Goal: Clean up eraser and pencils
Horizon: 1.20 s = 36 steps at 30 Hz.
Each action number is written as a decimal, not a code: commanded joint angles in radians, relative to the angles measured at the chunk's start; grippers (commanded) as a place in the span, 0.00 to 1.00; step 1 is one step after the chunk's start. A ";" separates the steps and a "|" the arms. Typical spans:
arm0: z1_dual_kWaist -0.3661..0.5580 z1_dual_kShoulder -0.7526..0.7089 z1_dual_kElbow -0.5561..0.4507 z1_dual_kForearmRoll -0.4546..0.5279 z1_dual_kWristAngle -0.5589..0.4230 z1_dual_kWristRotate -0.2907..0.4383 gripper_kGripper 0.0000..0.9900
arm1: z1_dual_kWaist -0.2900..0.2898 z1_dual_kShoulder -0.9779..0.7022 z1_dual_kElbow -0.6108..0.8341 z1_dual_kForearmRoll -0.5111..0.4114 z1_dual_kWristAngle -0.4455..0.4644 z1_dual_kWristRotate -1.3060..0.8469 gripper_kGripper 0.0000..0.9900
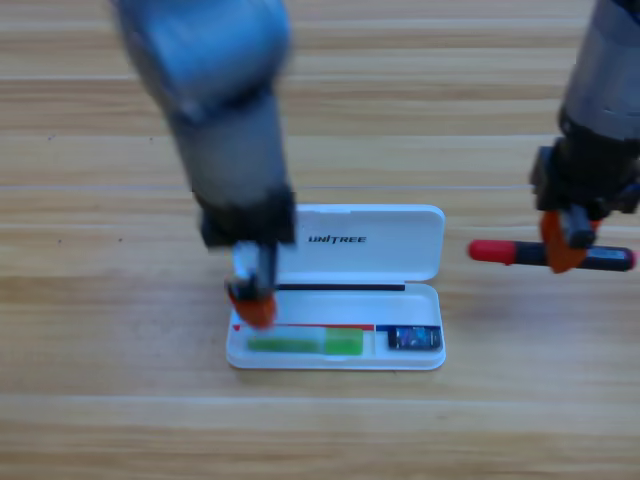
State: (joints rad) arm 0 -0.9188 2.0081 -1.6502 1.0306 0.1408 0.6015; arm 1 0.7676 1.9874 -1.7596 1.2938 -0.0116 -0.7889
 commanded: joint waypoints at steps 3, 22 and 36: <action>0.225 -0.203 0.056 0.019 -0.015 0.067 1.00 | 0.154 0.192 -0.241 0.096 0.001 0.063 0.00; 0.489 -0.218 0.233 -0.124 -0.139 0.228 1.00 | 0.197 0.570 -0.672 0.151 -0.062 0.063 0.00; 0.489 -0.212 0.239 -0.126 -0.145 0.227 1.00 | 0.197 0.596 -0.702 0.151 -0.062 0.060 0.00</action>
State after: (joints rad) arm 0 -0.4457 1.7798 -1.4334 0.9143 0.0070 0.8196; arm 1 0.9403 2.5219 -2.4641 1.4266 -0.0551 -0.7229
